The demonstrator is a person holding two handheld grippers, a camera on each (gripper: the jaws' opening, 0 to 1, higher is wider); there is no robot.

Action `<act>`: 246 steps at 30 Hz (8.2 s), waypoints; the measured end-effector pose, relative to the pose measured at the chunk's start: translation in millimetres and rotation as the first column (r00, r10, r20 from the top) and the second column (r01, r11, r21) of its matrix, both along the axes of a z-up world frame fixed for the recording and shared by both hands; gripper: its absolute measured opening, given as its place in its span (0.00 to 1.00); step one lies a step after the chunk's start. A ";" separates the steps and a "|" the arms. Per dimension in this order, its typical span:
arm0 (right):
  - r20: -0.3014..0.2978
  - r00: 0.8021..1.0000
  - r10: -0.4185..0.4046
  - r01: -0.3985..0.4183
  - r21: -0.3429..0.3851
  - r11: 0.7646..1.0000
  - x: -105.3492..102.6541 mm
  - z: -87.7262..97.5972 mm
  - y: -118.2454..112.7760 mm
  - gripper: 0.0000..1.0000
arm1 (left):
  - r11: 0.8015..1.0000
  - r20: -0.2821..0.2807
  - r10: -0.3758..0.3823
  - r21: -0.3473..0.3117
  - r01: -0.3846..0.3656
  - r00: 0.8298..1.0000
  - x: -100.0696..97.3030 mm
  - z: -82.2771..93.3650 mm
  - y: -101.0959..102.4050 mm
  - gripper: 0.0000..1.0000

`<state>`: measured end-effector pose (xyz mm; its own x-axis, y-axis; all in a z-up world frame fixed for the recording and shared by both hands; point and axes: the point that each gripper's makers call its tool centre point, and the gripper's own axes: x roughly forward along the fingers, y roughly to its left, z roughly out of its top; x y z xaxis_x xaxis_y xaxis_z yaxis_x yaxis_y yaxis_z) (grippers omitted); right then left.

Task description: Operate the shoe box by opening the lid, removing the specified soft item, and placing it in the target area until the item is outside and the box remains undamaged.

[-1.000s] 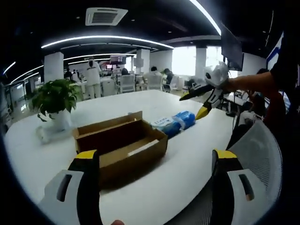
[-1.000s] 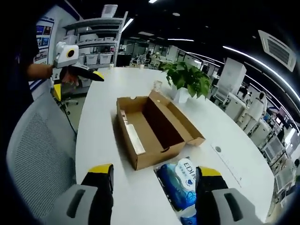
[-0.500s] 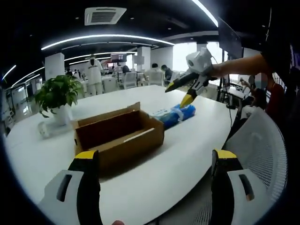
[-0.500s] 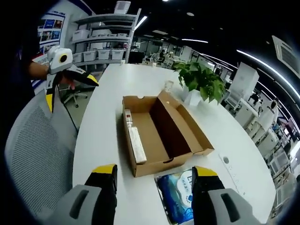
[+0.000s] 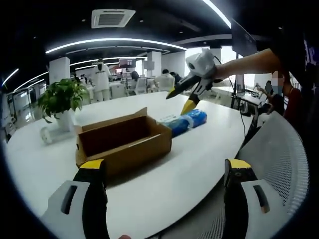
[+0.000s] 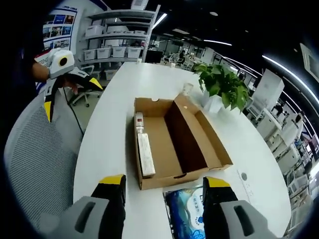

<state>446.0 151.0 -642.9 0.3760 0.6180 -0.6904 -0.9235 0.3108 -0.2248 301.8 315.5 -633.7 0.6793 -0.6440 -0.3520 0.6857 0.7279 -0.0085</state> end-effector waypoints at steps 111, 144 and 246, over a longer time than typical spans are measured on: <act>-0.234 0.925 0.299 -0.334 -0.131 0.933 25.8 -88.1 82.8 0.36 | 0.998 0.004 0.066 -0.018 -0.066 0.998 -2.4 -4.7 0.1 0.95; -0.267 0.921 0.285 -0.326 -0.124 0.937 18.4 -101.5 98.5 0.16 | 0.997 0.002 0.075 -0.025 -0.075 0.997 -0.6 -4.5 2.1 0.94; 0.038 0.953 0.299 -0.292 -0.130 0.947 31.7 38.2 40.0 0.13 | 0.998 0.002 0.052 -0.020 -0.052 0.999 -5.4 -5.5 3.1 0.96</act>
